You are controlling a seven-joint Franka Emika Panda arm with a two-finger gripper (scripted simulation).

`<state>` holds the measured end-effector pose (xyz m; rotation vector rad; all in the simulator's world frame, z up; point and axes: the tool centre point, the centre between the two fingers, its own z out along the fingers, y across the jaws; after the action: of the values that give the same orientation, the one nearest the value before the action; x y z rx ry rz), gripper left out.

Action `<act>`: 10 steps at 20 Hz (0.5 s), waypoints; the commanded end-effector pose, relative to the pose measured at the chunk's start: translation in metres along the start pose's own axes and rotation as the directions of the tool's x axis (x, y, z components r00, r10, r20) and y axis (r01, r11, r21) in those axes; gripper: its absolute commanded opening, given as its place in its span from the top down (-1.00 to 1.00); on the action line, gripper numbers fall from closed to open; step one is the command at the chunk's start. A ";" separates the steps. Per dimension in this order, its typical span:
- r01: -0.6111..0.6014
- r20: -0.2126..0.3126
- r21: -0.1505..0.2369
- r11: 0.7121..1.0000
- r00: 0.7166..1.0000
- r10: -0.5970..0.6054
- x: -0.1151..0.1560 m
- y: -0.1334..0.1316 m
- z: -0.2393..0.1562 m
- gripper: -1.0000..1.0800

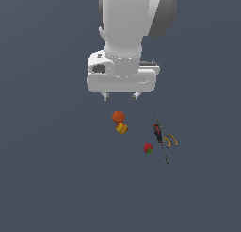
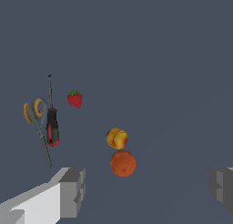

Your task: Pick up a designated object from a clutter of objects.

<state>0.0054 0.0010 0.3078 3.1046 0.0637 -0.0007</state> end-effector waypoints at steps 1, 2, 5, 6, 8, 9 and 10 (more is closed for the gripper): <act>0.000 0.000 0.000 1.000 1.000 0.000 0.000 0.000 0.000 -0.92; 0.001 0.000 0.000 1.000 1.000 -0.001 0.000 0.000 0.000 -0.92; 0.018 -0.005 0.001 1.000 1.000 -0.018 0.002 -0.005 -0.003 -0.92; 0.028 -0.008 0.001 1.000 1.000 -0.028 0.003 -0.008 -0.005 -0.92; 0.049 -0.014 0.002 0.999 0.999 -0.049 0.005 -0.014 -0.009 -0.92; 0.056 -0.017 0.003 0.998 0.998 -0.056 0.006 -0.016 -0.011 -0.92; 0.061 -0.018 0.003 0.998 0.998 -0.061 0.006 -0.017 -0.012 -0.92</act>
<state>0.0101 0.0159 0.3169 3.1049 0.1427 0.0211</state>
